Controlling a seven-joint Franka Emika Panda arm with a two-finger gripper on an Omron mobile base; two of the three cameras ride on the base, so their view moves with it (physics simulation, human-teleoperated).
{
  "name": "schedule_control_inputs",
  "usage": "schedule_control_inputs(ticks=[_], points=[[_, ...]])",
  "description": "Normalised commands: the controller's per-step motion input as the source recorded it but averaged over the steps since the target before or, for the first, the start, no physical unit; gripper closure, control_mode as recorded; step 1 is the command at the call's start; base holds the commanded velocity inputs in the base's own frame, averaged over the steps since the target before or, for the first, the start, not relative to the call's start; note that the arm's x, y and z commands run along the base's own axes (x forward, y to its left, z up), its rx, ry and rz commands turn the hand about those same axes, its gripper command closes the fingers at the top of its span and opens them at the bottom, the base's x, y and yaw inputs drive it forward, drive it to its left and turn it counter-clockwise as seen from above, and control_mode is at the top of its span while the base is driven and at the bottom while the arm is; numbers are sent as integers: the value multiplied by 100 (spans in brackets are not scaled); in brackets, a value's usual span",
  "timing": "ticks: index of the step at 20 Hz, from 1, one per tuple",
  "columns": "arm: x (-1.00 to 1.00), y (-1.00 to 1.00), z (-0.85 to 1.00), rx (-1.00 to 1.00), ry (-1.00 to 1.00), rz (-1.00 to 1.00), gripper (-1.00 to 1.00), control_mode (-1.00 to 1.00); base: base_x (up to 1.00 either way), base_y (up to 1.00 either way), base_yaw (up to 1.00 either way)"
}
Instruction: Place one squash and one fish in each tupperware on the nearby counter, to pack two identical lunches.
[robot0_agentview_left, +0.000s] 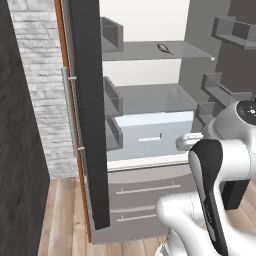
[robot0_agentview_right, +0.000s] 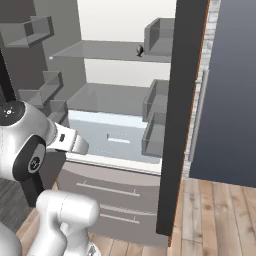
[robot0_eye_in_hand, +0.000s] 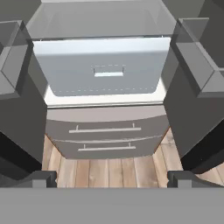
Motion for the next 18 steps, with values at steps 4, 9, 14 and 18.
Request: schedule_control_inputs(ticks=[4, 9, 14, 18], points=[[0, 0, 0, 0, 0, 0, -100, 100, 96, 0, -3], [0, 0, 0, 0, 0, 0, -100, 100, 66, -5, -10], [1, 0, 0, 0, 0, -1, -100, -100, 40, -3, -8], [-1, -2, 29, 0, -8, -5, -100, -100, 0, 0, 0]])
